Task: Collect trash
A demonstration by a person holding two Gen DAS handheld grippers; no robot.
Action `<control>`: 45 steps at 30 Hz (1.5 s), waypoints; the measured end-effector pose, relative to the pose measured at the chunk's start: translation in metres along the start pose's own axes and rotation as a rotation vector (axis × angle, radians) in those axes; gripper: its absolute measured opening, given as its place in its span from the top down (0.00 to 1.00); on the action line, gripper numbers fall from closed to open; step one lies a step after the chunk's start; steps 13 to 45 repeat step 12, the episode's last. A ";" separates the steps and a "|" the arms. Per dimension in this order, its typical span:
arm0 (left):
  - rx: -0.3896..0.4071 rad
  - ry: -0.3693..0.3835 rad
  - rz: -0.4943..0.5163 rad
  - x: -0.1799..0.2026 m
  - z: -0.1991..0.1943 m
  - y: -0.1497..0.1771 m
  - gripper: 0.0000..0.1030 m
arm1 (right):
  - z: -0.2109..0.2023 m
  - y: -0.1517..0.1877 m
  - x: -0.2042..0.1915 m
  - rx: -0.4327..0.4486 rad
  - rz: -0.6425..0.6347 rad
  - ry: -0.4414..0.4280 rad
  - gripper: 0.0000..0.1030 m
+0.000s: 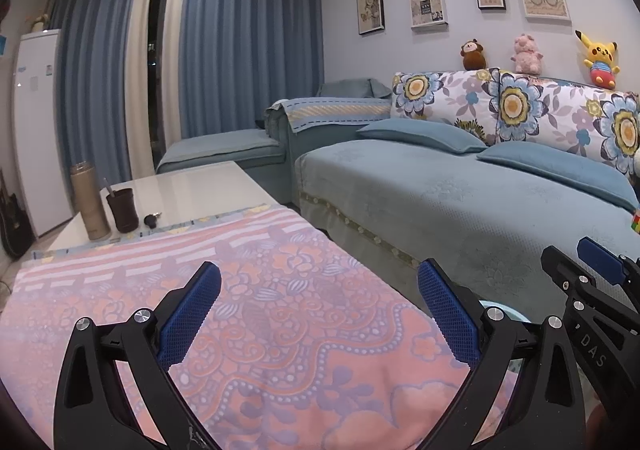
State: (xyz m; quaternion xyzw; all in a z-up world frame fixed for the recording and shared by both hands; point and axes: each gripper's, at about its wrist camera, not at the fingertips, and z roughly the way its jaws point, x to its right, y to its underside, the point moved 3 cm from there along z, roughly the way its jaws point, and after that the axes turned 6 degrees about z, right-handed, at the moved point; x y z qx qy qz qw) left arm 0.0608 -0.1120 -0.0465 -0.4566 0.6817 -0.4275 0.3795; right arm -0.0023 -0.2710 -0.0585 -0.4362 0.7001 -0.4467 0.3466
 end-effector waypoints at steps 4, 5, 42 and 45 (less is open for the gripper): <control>0.027 -0.026 0.020 0.000 -0.001 -0.001 0.07 | 0.000 0.000 0.000 0.001 -0.001 0.000 0.57; 0.024 -0.024 0.019 0.001 0.000 -0.001 0.07 | 0.001 0.000 0.000 -0.001 0.000 -0.001 0.57; -0.025 -0.012 -0.031 -0.007 0.007 0.002 0.07 | 0.000 0.001 0.000 -0.004 0.000 -0.001 0.57; -0.025 -0.012 -0.031 -0.007 0.007 0.002 0.07 | 0.000 0.001 0.000 -0.004 0.000 -0.001 0.57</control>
